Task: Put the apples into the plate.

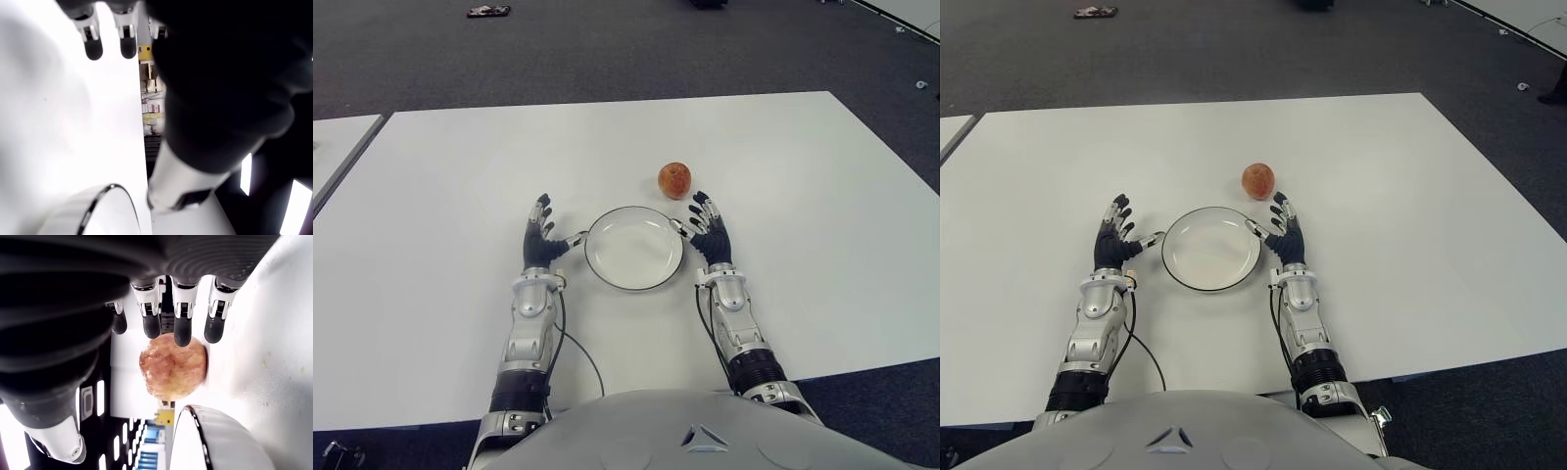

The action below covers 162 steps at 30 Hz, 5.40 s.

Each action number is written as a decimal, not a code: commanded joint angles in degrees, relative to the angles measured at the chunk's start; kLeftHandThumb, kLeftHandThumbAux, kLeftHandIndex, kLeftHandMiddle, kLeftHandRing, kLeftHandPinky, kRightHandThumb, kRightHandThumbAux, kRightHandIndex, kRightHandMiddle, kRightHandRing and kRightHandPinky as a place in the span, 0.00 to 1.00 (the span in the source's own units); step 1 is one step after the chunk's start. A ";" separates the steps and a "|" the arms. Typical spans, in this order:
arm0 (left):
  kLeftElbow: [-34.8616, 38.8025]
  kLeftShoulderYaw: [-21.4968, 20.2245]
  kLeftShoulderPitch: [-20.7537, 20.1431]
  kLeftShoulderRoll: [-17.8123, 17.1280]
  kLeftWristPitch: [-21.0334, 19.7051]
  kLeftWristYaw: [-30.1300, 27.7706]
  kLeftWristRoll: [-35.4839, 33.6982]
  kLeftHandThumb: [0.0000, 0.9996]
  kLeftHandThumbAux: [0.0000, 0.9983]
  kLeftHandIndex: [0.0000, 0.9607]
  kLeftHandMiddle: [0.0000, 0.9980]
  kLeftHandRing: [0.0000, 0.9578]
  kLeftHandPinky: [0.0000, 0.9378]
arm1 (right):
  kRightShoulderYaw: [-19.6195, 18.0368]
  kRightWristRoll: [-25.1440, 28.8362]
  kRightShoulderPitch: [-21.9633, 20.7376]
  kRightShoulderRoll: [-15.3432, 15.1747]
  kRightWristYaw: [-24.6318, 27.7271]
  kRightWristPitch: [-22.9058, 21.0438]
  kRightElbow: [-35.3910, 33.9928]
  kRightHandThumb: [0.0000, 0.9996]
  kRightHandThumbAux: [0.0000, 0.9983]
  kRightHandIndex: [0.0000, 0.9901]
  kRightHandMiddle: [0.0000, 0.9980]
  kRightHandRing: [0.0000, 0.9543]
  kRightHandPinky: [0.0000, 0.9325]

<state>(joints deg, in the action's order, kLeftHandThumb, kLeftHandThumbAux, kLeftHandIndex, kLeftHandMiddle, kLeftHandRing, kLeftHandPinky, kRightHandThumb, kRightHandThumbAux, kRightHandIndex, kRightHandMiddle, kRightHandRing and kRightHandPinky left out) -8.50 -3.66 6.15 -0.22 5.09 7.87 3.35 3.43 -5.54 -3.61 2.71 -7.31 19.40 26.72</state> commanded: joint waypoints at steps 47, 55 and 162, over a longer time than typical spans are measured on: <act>-0.95 0.04 0.36 0.92 -0.80 0.54 0.45 0.00 0.50 0.00 0.00 0.00 0.00 | -0.34 0.29 -0.04 0.04 0.71 -1.83 -0.30 0.19 0.74 0.01 0.11 0.13 0.17; -1.72 -0.03 0.14 0.85 -0.13 0.46 0.36 0.00 0.52 0.00 0.00 0.00 0.00 | -0.26 -0.11 0.40 -0.07 0.33 -1.70 -1.14 0.18 0.74 0.00 0.11 0.12 0.15; -17.34 -1.67 -4.87 0.76 10.19 1.55 0.01 0.00 0.51 0.00 0.00 0.00 0.00 | 21.61 -31.92 -56.80 -8.74 -19.21 -11.05 51.54 0.06 0.42 0.00 0.00 0.00 0.00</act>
<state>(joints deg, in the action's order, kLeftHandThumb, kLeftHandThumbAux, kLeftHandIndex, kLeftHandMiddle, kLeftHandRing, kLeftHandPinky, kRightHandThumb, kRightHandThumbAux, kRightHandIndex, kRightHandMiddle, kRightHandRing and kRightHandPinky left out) -23.98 -5.52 0.91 0.68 16.31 9.53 3.34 24.63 -37.04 -62.02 -5.81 -27.37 9.46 77.53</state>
